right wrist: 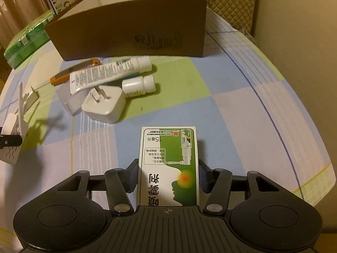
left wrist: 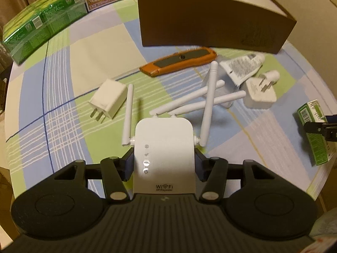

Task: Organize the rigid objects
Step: 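Carry the repeater and green box into the brown box and open both grippers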

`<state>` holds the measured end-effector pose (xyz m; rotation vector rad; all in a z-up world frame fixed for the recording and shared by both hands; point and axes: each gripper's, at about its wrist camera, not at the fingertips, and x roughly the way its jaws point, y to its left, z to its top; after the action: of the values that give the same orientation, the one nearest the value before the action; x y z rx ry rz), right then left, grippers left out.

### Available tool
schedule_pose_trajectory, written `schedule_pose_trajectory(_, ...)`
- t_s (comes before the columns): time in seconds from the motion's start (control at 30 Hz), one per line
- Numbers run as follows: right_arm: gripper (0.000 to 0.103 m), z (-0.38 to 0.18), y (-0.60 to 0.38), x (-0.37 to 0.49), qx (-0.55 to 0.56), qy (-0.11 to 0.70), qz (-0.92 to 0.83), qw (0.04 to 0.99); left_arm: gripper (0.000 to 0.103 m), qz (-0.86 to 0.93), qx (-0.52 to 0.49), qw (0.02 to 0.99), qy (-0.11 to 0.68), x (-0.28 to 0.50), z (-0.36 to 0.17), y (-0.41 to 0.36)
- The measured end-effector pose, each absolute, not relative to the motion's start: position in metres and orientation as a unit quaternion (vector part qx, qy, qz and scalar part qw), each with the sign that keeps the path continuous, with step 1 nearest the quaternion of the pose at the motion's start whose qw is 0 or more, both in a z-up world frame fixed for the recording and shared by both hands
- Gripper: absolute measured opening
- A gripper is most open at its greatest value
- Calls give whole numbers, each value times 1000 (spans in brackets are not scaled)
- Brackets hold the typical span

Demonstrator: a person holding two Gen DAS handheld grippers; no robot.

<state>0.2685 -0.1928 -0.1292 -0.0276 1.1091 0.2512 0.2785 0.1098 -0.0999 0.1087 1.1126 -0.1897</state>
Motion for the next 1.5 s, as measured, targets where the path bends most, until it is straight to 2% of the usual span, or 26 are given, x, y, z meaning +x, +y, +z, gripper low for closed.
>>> schedule_pose_trajectory(0.53, 52, -74, -195, 303, 11, 479, 159, 863, 51, -104, 42, 890, 443, 304, -25, 84)
schedule_pose_trajectory(1.0, 52, -19, -188, 388, 28, 415, 193, 889, 51, -97, 54, 911, 398, 386, 17, 64)
schedule_pose_trajectory(1.2, 52, -11, -188, 438, 34, 400, 185, 897, 51, -95, 64, 913, 392, 439, 22, 50)
schedule_pose_trajectory(1.5, 52, -16, -192, 505, 34, 396, 157, 904, 51, -89, 76, 898, 424, 511, -5, 32)
